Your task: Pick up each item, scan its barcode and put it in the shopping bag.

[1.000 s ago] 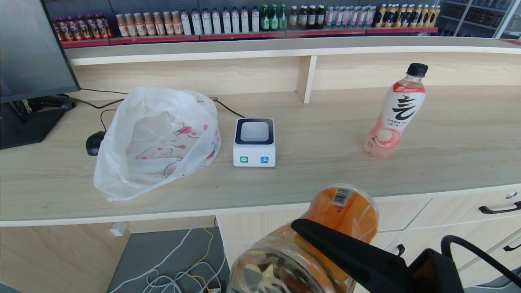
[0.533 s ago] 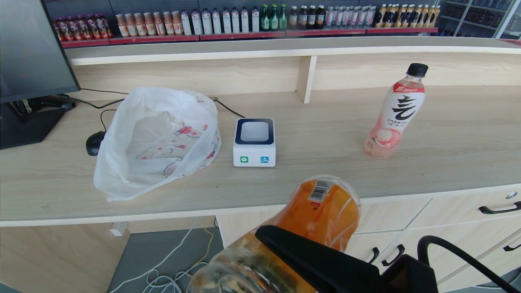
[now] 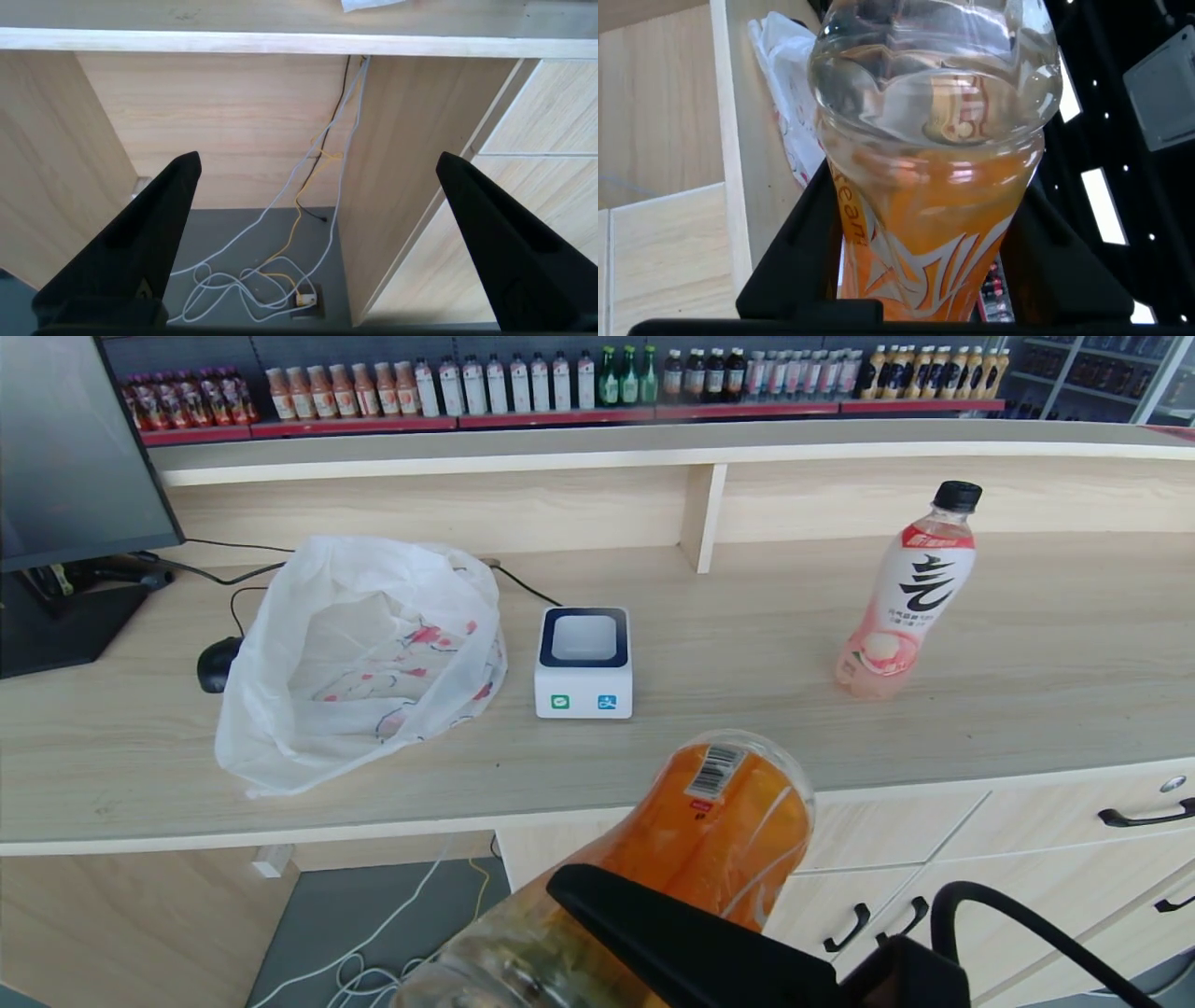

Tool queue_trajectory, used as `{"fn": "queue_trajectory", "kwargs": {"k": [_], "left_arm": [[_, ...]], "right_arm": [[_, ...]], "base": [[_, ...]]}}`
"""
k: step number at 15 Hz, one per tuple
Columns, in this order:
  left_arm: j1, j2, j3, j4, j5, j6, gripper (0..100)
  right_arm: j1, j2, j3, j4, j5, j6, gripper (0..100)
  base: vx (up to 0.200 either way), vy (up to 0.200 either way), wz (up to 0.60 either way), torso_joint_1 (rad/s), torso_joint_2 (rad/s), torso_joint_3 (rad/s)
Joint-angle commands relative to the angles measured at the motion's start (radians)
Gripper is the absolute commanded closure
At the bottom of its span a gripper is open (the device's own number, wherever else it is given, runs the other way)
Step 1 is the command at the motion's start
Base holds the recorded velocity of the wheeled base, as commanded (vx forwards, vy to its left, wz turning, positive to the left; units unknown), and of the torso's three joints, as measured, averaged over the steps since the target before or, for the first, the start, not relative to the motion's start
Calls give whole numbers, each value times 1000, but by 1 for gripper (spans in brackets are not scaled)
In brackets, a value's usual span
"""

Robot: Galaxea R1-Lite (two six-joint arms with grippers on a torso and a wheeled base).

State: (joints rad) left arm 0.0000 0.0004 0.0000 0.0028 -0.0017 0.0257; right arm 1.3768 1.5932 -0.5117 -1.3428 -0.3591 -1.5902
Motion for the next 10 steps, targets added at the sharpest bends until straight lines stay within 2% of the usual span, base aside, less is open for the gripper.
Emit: {"fn": "queue_trajectory", "kwargs": {"k": [1, 6, 10], "left_arm": [[0, 0, 0, 0, 0, 0, 0], [0, 0, 0, -1, 0, 0, 0], [0, 0, 0, 0, 0, 0, 0]], "right_arm": [[2, 5, -5, 1, 0, 3, 100], [2, 5, -24, 45, -14, 1, 100], [4, 5, -13, 34, -17, -65, 100]], "base": [[0, 0, 0, 0, 0, 0], [0, 0, 0, 0, 0, 0], [0, 0, 0, 0, 0, 0]]}}
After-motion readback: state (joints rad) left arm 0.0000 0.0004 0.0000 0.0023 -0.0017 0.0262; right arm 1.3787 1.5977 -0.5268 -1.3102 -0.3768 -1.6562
